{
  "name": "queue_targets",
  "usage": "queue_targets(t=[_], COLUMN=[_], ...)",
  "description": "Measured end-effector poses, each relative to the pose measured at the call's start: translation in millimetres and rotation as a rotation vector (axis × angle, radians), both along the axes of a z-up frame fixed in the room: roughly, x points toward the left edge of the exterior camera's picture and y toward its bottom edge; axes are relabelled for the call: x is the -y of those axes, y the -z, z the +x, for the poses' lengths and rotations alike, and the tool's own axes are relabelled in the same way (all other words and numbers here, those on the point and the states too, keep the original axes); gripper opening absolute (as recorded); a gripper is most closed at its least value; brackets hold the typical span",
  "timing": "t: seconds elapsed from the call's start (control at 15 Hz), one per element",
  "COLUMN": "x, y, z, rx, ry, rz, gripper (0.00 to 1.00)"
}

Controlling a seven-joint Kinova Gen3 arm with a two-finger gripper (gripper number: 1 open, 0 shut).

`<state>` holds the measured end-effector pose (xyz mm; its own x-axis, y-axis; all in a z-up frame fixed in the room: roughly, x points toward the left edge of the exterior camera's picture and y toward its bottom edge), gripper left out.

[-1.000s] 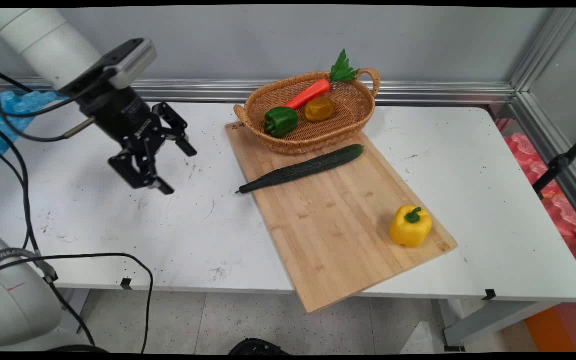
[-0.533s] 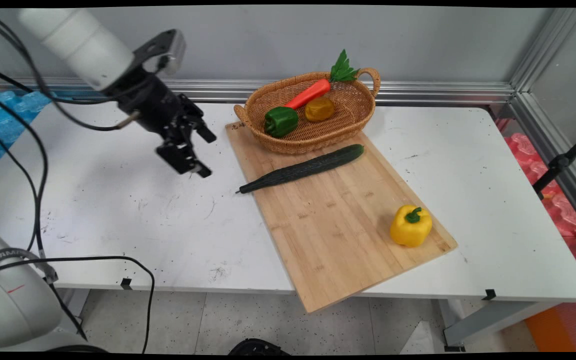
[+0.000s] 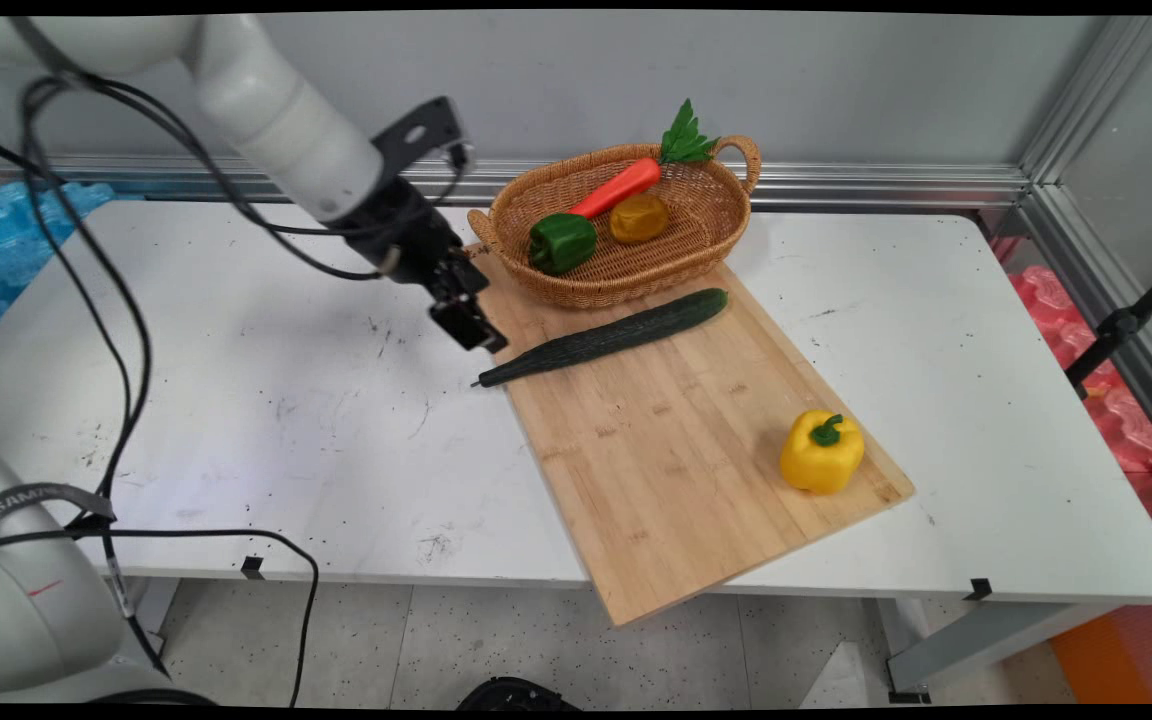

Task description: Pick up the cucumber from the cutting board

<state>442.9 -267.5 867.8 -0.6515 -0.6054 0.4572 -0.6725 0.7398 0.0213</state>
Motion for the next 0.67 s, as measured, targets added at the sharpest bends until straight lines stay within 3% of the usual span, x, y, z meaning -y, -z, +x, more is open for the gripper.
queue_targets(t=[0.67], x=[42.7], y=[55.6], z=[-59.8], rx=[0.002], ry=[-0.135], rz=[0.024], gripper=[1.0])
